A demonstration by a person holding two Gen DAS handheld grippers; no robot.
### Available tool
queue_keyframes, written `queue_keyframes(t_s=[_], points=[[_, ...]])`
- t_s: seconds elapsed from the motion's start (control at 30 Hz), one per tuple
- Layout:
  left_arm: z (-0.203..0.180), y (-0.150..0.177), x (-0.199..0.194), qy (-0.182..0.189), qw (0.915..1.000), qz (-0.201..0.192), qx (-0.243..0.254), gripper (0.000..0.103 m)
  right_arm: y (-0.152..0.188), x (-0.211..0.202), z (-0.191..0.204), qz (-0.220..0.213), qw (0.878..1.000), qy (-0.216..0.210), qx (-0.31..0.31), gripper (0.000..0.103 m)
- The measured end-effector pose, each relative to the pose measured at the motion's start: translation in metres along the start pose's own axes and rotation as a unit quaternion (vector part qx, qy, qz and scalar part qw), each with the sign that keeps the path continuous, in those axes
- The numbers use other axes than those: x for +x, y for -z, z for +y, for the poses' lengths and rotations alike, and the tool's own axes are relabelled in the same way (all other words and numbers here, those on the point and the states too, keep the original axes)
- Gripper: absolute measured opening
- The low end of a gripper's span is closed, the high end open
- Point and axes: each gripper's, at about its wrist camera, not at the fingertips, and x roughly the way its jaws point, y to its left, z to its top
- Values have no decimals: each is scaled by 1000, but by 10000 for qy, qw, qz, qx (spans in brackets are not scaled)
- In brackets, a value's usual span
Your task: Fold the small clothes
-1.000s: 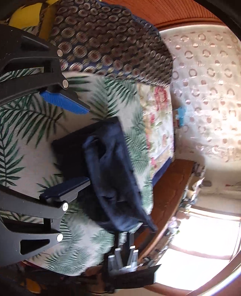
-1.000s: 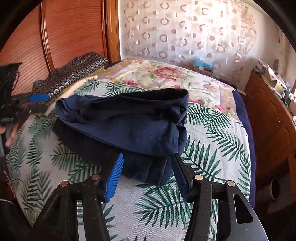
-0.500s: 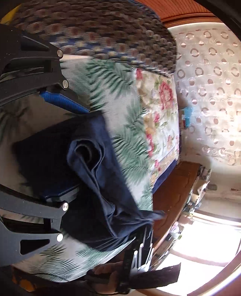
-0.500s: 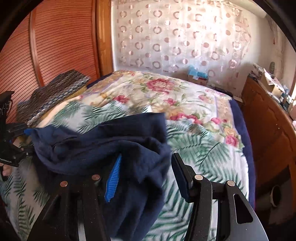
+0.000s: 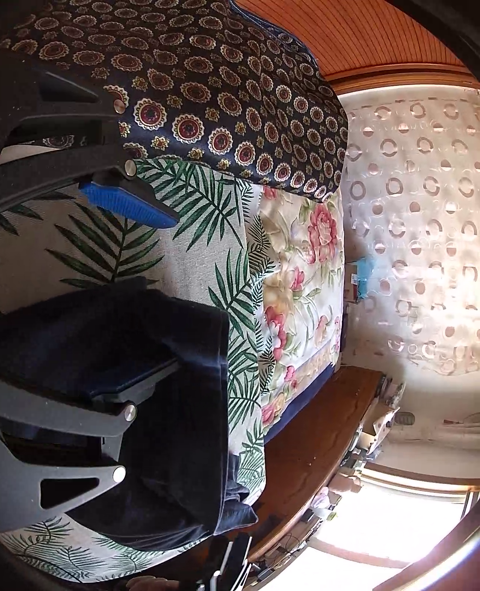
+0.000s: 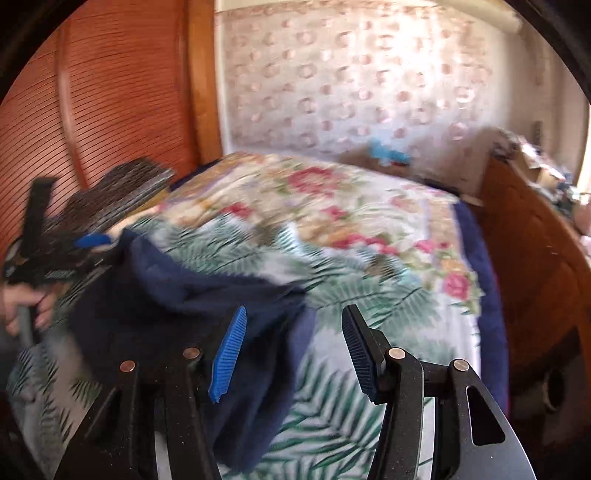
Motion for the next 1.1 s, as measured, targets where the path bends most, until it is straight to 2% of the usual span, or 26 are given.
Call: queue_keyframes(t_s=[0.1, 0.23, 0.27, 0.33, 0.37, 0.43, 0.47, 0.53, 0.7, 0.73, 0.77, 0.8, 0.83, 0.87, 0.9, 0.97, 1.1], points=[[0, 0, 5, -56, 10000, 13, 40, 71, 5, 10, 2, 129, 9998, -69, -139, 56], [0, -1, 12, -164, 9998, 76, 58, 61, -6, 28, -11, 187, 9996, -176, -101, 56], [-1, -1, 13, -165, 9998, 80, 67, 60, -11, 34, -15, 141, 9997, -217, -46, 49], [0, -1, 13, -177, 9998, 74, 59, 59, -21, 41, -25, 78, 9989, -464, 44, 26], [1, -1, 12, -181, 9998, 71, 49, 59, -25, 46, -29, 54, 9982, -597, 84, 5], [3, 0, 9, -210, 9998, 39, 29, 59, -28, 52, -39, 55, 9976, -668, 166, 4], [3, -1, 6, -230, 9997, 12, 17, 59, -28, 53, -43, 17, 9981, -559, 261, 3], [4, -1, 1, -210, 9998, -20, -22, 59, -20, 56, -56, 150, 9987, -18, 482, 3], [3, 5, -9, 150, 9999, 68, -41, 61, -10, 58, -58, 303, 9980, 224, 514, 4], [3, 8, -9, 256, 9996, 133, -50, 61, -10, 57, -54, 303, 9979, 272, 508, 6], [3, 10, -9, 320, 9993, 179, -53, 61, -11, 55, -51, 305, 9980, 270, 488, 16], [2, 12, -8, 337, 9992, 199, -52, 61, -10, 53, -49, 287, 9981, 261, 483, 31], [1, 14, -8, 336, 9992, 222, -49, 61, -9, 50, -48, 271, 9981, 249, 492, 38], [1, 16, -6, 347, 9991, 257, -56, 61, -9, 45, -45, 263, 9982, 214, 503, 53], [1, 17, -3, 376, 9988, 312, -80, 61, -9, 44, -40, 276, 9981, 156, 520, 61], [-1, 19, 2, 433, 9982, 392, -98, 61, -9, 43, -34, 361, 9978, 6, 562, 68], [-4, 21, 6, 477, 9977, 468, -84, 61, 4, 54, -40, 617, 9951, -134, 755, 69]])
